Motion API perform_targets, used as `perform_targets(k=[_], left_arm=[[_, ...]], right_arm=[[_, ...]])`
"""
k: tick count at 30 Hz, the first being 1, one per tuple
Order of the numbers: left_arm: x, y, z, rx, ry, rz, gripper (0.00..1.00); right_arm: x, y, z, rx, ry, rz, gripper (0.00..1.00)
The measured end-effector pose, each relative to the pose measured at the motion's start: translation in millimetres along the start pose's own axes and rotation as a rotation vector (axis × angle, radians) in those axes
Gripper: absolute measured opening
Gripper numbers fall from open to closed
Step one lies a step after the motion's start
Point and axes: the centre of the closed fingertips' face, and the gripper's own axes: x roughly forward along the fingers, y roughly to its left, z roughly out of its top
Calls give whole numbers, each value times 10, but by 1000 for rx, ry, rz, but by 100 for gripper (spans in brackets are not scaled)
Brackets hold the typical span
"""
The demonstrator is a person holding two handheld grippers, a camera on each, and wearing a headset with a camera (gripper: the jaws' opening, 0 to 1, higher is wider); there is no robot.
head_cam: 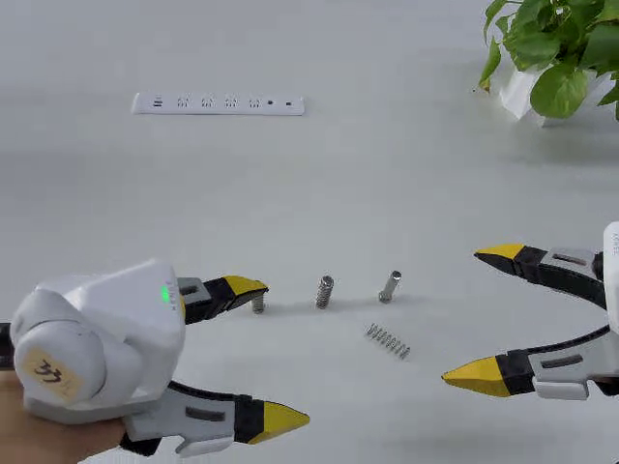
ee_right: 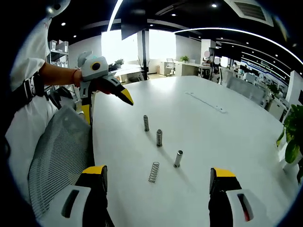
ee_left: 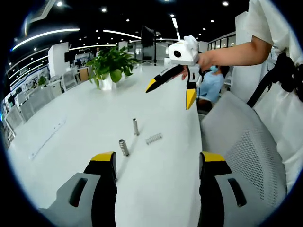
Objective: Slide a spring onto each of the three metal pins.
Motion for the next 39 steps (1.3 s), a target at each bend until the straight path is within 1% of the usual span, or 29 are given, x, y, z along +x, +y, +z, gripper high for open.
perform_targets(k=[1, 2, 3, 5, 7, 8, 9, 10, 11, 12, 13, 15, 16, 17, 18, 21, 24, 26, 28, 30, 34, 36, 38, 39], left_arm=[[63, 1, 2, 24, 17, -6, 66], [105, 1, -4, 34, 32, -9, 62], [170, 6, -29, 47, 67, -13, 60], [267, 9, -19, 78, 84, -17, 55], [390, 16, -46, 102, 126, -22, 50], [473, 26, -51, 118, 140, -22, 46], [538, 20, -23, 118, 124, -27, 45], [586, 21, -9, 110, 122, -30, 45], [670, 8, -5, 106, 135, -37, 44], [725, 1, -11, 129, 147, -41, 43], [805, 11, -44, 171, 174, -42, 42], [892, 42, -137, 205, 233, -32, 35], [977, 32, -165, 224, 242, -41, 33], [1027, 21, -174, 217, 242, -45, 33], [1083, 24, -207, 207, 260, -45, 33], [1185, 18, -246, 249, 287, -50, 31], [1280, 9, -264, 256, 301, -60, 30], [1334, 26, -292, 271, 325, -56, 30], [1377, 41, -297, 278, 338, -55, 30], [1407, 62, -289, 280, 340, -50, 29], [1467, 72, -349, 283, 373, -54, 28], [1485, 61, -384, 270, 387, -63, 27], [1494, 57, -434, 275, 409, -65, 27], [1482, 56, -447, 263, 417, -64, 27]], right_arm=[[-23, -9, -27, 6, -4, -5, 89], [-35, -14, -42, 11, -7, -8, 89], [-54, -21, -65, 20, -11, -13, 89], [-75, -25, -98, 28, -11, -17, 88], [-100, -33, -131, 35, -16, -23, 88], [-112, -39, -146, 42, -17, -27, 88], [-121, -42, -155, 45, -19, -30, 88], [-128, -43, -161, 46, -19, -31, 88], [-138, -43, -170, 49, -20, -32, 88], [-145, -45, -178, 50, -19, -33, 88], [-158, -49, -187, 52, -21, -35, 88], [-173, -60, -204, 59, -23, -41, 88], [-186, -67, -217, 67, -27, -44, 88], [-194, -69, -225, 71, -31, -46, 88], [-205, -72, -239, 76, -34, -49, 88], [-235, -72, -298, 85, -32, -55, 88], [-276, -69, -365, 98, -34, -61, 88], [-305, -65, -429, 108, -27, -62, 87], [-337, -67, -473, 117, -28, -67, 87], [-359, -69, -497, 127, -32, -73, 87], [-393, -82, -540, 145, -41, -90, 87], [-401, -90, -538, 157, -53, -101, 86], [-402, -85, -542, 164, -57, -105, 86], [-402, -84, -542, 165, -59, -107, 86]])
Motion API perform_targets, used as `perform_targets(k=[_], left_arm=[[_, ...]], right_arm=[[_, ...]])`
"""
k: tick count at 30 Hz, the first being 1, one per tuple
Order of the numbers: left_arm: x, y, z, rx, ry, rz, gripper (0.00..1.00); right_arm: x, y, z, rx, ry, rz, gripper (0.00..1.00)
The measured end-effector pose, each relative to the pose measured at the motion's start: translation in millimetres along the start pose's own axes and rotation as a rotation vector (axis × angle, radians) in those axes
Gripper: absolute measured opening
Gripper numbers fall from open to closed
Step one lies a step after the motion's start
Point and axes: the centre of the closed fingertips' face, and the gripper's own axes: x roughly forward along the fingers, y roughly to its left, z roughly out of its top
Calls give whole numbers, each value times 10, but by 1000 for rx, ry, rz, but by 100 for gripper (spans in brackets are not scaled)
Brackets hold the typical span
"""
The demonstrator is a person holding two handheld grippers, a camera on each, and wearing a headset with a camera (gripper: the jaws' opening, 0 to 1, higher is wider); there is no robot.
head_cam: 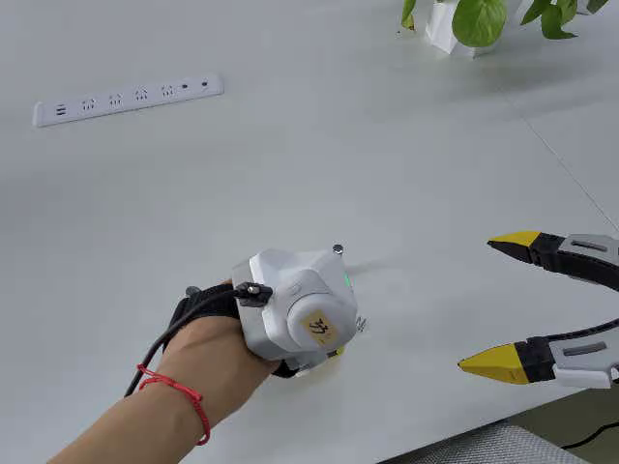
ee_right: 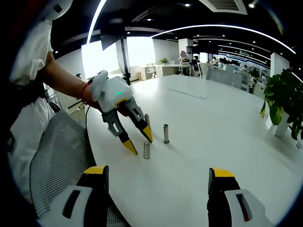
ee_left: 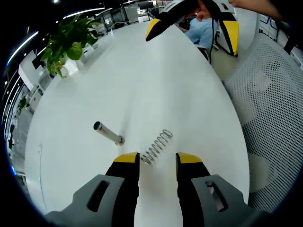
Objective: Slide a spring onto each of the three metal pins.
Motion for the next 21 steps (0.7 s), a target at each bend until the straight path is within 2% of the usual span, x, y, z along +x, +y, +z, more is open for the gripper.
perform_targets(k=[1, 5, 14, 21], left_arm=[[1, 11, 36, -19, -16, 0, 26], [-8, 2, -2, -50, -4, 2, 24], [-21, -73, -43, -87, 0, -15, 10], [-29, -89, -51, -89, 8, -13, 7]], right_arm=[[-1, 0, 3, 2, -4, -2, 86], [6, 15, 8, 14, -15, -6, 86], [26, 33, -15, 5, -9, -1, 86], [3, 29, -43, 7, -7, -5, 85]])
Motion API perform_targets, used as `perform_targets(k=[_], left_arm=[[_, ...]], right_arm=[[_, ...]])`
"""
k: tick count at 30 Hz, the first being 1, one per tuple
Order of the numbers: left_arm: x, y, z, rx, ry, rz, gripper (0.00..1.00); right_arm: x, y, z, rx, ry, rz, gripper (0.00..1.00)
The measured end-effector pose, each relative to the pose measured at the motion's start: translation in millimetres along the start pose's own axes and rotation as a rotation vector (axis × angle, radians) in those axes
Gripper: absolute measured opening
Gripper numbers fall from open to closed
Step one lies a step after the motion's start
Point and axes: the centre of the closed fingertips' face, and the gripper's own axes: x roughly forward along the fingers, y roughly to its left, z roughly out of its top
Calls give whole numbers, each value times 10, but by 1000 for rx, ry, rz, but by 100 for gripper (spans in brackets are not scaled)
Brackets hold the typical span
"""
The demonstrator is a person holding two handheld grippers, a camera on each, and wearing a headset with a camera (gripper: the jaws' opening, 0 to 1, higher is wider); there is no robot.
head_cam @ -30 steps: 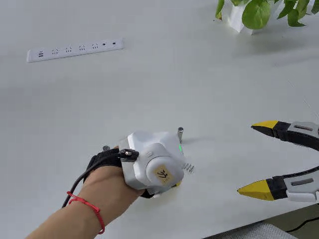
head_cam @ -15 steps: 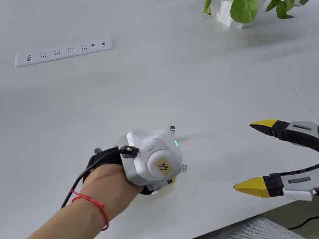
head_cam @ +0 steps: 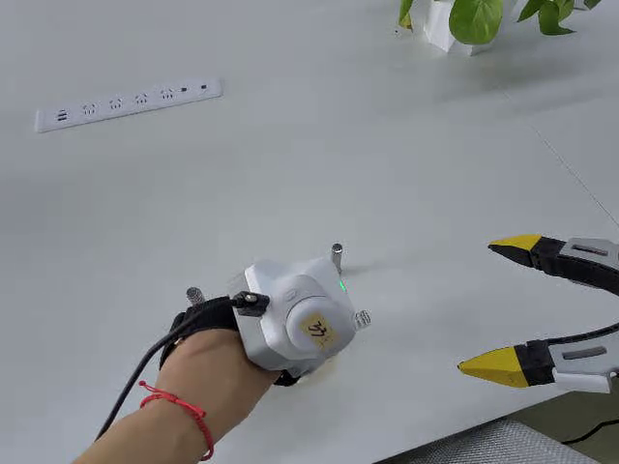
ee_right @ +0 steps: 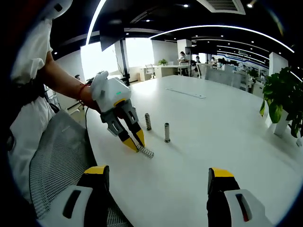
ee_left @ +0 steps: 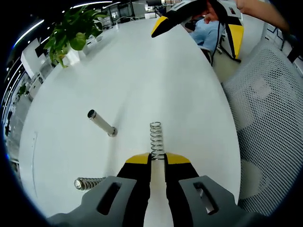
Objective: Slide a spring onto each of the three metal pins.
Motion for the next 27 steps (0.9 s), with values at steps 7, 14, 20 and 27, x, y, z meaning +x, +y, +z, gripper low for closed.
perform_targets(k=[7, 14, 20, 27], left_arm=[[1, -4, -5, -12, 3, -1, 7], [3, 0, -8, -34, -6, 3, 6], [1, -32, 2, -42, -21, -6, 7], [-64, -85, 40, -57, -56, -20, 7]], right_arm=[[15, 31, 2, 4, -6, 4, 85], [36, 60, -5, 2, 2, 14, 84], [72, 93, 14, 2, 3, 26, 83], [157, 184, 46, -13, 15, 61, 82]])
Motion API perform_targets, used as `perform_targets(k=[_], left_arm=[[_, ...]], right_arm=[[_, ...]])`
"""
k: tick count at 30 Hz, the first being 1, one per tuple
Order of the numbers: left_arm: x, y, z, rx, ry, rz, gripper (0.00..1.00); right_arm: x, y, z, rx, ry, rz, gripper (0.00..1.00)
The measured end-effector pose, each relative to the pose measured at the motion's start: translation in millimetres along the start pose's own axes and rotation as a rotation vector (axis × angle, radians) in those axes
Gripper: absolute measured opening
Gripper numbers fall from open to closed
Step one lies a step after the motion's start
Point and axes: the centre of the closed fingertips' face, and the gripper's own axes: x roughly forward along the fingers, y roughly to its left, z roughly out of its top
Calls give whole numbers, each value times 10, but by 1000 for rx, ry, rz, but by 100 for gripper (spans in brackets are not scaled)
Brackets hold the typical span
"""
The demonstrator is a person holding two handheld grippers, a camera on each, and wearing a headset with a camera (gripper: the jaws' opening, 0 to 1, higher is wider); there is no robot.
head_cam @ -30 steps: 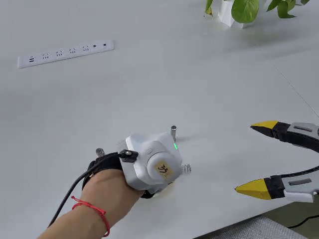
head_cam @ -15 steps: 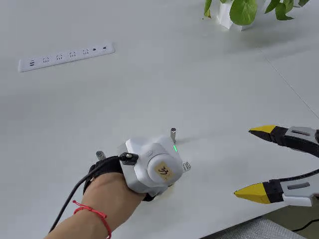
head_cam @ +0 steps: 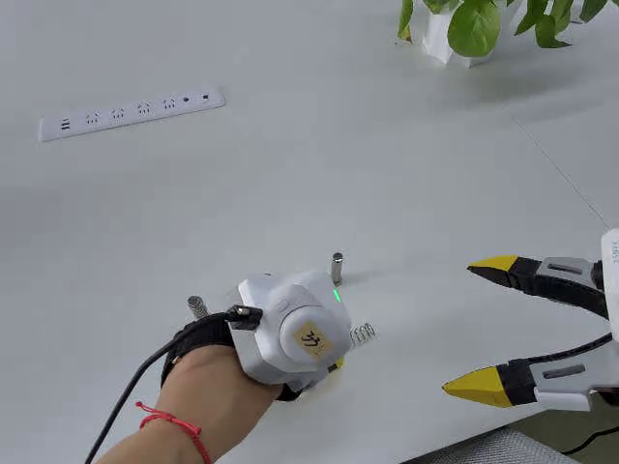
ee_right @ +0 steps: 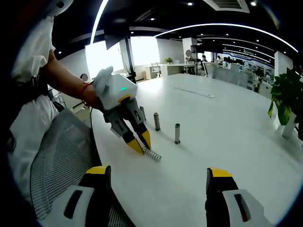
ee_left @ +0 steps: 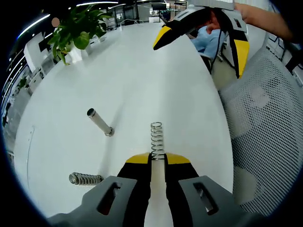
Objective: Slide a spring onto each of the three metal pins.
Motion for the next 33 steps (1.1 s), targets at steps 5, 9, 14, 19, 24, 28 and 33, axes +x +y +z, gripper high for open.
perform_targets(k=[5, 9, 14, 19, 24, 28, 33], left_arm=[[-112, -19, 60, -12, -41, 5, 6], [-225, -37, 98, -28, -78, 11, 6], [-389, -54, 152, -46, -127, 26, 6], [-573, -63, 214, -61, -184, 41, 6], [-777, -35, 284, -110, -256, 62, 6], [-939, -14, 345, -130, -308, 77, 6], [-1158, 5, 436, -153, -383, 91, 6]], right_arm=[[35, 28, 96, -18, -1, 17, 81], [55, 66, 175, -42, 1, 37, 81], [64, 101, 282, -65, 2, 54, 80], [66, 143, 401, -84, -4, 70, 79], [63, 207, 556, -101, -21, 85, 78], [60, 269, 713, -107, -49, 100, 76], [76, 359, 901, -95, -81, 126, 71]])
